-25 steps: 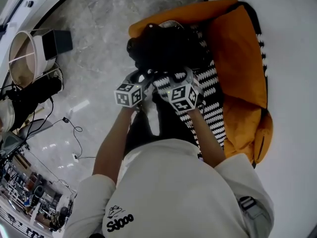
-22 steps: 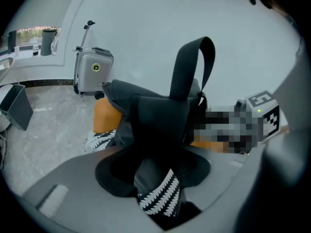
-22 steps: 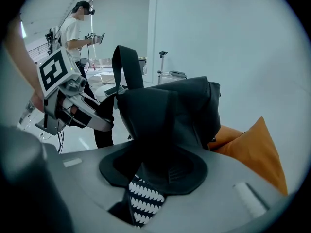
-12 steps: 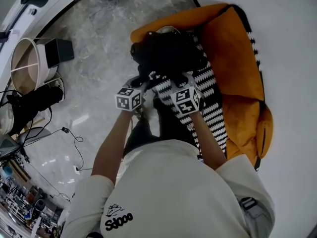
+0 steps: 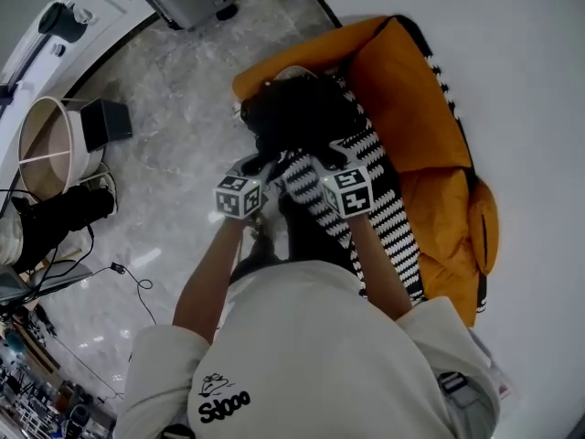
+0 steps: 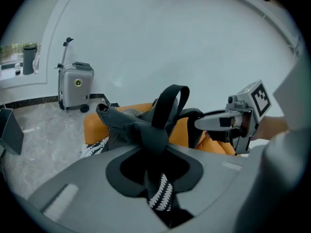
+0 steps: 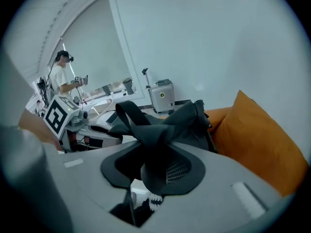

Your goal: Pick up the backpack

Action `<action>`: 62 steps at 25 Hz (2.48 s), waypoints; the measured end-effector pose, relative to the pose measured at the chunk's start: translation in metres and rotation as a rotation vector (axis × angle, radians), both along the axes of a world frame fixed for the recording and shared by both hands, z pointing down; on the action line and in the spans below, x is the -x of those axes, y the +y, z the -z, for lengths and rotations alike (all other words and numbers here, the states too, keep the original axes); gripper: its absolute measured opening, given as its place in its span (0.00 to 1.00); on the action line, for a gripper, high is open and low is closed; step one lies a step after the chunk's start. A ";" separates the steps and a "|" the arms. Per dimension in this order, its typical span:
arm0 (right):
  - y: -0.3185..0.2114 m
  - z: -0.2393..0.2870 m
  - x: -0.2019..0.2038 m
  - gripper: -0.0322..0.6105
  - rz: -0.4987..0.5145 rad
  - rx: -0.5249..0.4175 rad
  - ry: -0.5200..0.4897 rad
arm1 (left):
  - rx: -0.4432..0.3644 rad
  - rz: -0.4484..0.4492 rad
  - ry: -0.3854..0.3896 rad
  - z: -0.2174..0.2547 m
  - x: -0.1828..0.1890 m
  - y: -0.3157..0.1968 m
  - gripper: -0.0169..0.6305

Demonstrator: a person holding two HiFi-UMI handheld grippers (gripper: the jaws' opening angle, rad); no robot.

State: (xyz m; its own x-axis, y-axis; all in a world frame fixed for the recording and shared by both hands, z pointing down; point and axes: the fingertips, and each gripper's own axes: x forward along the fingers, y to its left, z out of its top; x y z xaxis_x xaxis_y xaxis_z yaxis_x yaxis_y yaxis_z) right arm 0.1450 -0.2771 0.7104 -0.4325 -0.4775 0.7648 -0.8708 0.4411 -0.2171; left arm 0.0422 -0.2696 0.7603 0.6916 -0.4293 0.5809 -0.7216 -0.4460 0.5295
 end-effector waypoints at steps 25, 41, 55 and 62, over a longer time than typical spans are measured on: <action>0.080 0.124 0.067 0.23 -0.109 -0.250 -0.149 | -0.374 0.067 -0.089 0.147 0.079 0.071 0.13; 0.133 0.219 0.142 0.23 0.004 -0.425 -0.202 | -0.561 0.138 -0.079 0.244 0.153 0.118 0.13; 0.151 0.331 0.182 0.23 0.068 -0.672 -0.180 | -0.818 0.167 -0.106 0.362 0.192 0.136 0.13; 0.158 0.387 0.204 0.22 0.110 -0.772 -0.210 | -0.899 0.188 -0.129 0.421 0.215 0.145 0.13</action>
State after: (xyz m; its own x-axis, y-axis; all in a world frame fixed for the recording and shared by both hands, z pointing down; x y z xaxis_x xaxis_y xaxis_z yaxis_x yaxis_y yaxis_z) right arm -0.0591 -0.1193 0.3229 -0.6057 -0.7843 0.1340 -0.7886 0.6142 0.0300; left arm -0.1724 -0.1244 0.3390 0.5181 -0.8542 0.0430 -0.8530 -0.5198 -0.0476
